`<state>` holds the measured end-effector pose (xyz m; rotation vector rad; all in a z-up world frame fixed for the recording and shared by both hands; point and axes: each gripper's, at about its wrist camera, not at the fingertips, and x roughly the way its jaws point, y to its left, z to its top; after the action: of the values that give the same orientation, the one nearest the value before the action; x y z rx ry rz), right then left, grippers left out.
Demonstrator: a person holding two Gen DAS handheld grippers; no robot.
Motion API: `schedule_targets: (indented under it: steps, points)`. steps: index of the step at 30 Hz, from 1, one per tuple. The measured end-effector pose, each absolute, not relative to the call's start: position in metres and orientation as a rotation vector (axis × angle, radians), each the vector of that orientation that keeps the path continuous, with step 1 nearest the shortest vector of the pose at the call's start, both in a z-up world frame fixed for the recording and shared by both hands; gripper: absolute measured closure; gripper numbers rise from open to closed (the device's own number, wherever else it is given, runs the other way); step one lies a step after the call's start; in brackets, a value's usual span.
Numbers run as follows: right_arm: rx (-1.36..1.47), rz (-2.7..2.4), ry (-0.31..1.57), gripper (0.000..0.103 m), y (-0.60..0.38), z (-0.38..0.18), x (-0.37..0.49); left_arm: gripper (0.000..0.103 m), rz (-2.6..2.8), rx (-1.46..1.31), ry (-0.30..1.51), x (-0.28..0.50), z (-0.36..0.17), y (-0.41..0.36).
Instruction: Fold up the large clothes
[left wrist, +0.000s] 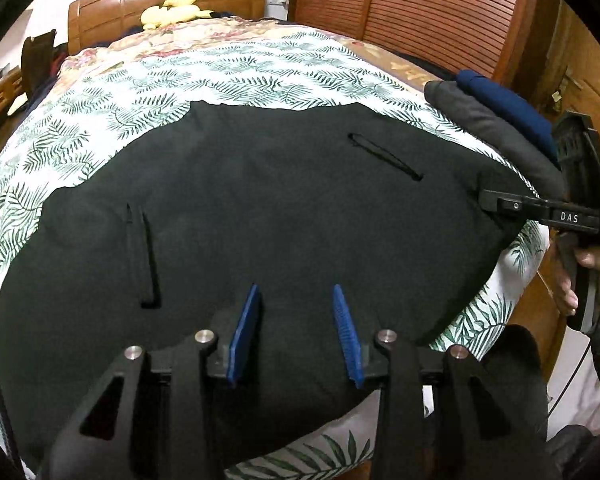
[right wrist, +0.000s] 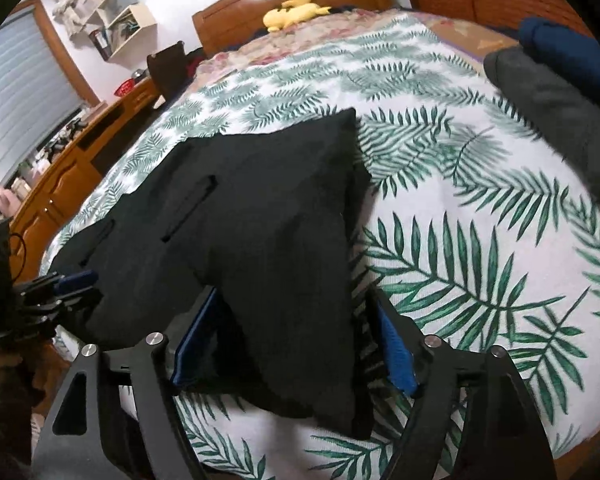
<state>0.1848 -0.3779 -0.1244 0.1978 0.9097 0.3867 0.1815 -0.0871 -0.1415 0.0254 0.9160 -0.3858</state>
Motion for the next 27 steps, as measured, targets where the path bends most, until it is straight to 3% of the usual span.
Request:
schedule_targets:
  steps: [13, 16, 18, 27]
  points:
    - [0.258, 0.415, 0.917, 0.026, -0.362, -0.130, 0.191, 0.065, -0.411, 0.006, 0.912, 0.183, -0.150, -0.084]
    - [0.296, 0.418, 0.910, 0.042, -0.363, -0.127, 0.191, 0.064, -0.425, 0.000, 0.913, 0.183, -0.150, -0.081]
    - [0.315, 0.414, 0.906, 0.060, -0.363, -0.123, 0.190, 0.064, -0.435, 0.001, 0.914, 0.182, -0.149, -0.080]
    - [0.295, 0.395, 0.846, 0.085, -0.342, -0.086, 0.184, 0.064, -0.447, 0.006, 0.871, 0.164, -0.120, -0.057]
